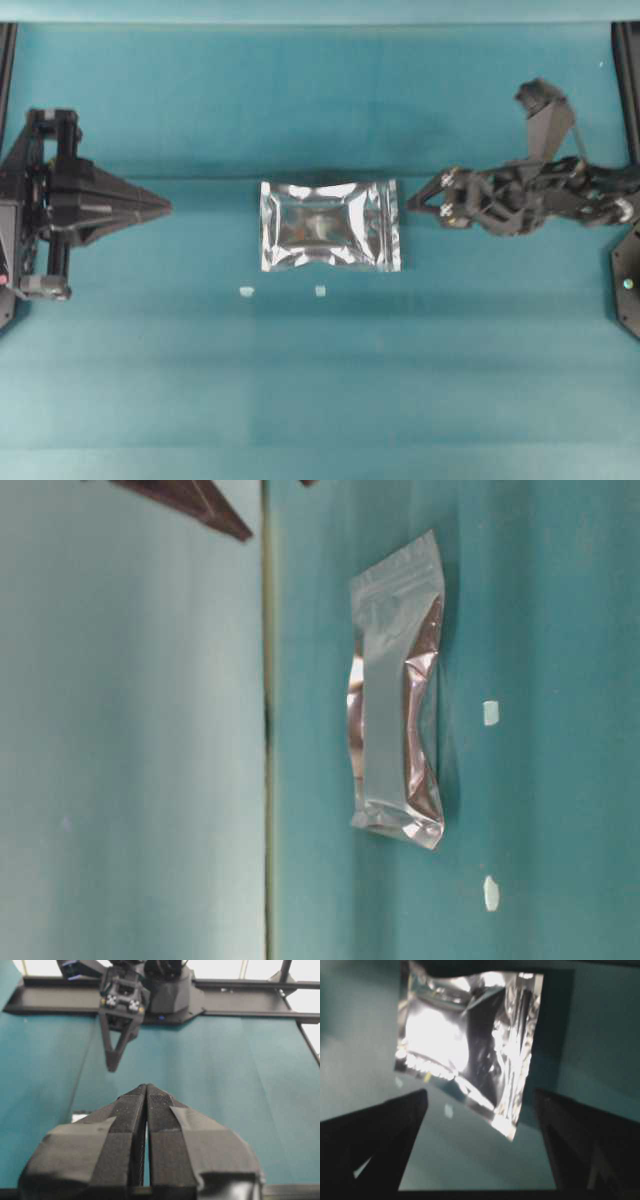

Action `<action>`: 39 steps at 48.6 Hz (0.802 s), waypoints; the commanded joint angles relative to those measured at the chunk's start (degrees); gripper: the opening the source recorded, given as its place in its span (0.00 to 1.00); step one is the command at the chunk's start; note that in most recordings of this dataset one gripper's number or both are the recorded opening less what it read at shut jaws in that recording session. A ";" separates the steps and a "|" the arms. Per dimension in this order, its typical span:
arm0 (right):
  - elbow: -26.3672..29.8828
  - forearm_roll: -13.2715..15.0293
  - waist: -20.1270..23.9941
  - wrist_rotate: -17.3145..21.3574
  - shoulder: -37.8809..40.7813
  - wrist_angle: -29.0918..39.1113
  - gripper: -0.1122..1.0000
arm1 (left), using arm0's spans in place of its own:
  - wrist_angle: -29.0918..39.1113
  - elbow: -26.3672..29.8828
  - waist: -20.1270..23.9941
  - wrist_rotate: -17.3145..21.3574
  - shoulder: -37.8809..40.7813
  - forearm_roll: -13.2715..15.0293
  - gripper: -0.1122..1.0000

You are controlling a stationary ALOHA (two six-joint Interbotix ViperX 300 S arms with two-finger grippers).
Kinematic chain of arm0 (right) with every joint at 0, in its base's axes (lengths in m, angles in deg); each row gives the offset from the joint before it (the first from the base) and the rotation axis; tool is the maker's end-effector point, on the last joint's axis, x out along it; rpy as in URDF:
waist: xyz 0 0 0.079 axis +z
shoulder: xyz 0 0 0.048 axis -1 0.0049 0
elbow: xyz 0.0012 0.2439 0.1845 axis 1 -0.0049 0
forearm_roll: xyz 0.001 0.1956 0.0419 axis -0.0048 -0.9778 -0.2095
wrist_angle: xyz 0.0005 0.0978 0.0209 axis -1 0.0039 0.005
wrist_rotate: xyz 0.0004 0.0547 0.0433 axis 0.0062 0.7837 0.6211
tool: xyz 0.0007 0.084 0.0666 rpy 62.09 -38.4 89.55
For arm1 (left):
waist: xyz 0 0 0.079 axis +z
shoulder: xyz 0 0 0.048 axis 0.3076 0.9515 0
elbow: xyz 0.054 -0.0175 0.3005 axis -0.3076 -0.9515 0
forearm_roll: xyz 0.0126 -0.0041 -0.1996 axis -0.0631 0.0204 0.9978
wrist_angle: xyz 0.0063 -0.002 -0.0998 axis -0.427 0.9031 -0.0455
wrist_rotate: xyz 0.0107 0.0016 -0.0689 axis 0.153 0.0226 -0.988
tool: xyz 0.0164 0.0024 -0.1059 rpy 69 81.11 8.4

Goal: Hand over the silver zip bag and make it stand upright.
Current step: 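Move the right gripper left to the silver foil bag's right edge and grasp it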

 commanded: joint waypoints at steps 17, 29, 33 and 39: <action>2.29 0.35 1.85 0.26 8.26 -2.90 0.92 | 1.32 1.32 0.35 -0.35 0.09 -0.09 0.10; 3.43 0.35 2.64 0.35 11.34 -5.01 0.92 | 1.93 1.23 0.44 -0.35 -0.26 -0.09 0.10; 3.60 0.35 2.64 0.35 12.57 -6.50 0.92 | 1.93 1.23 0.44 -0.35 -0.26 -0.09 0.10; 4.48 0.35 2.64 0.53 14.50 -7.21 0.92 | 2.02 1.23 0.44 -0.44 -0.26 -0.09 0.10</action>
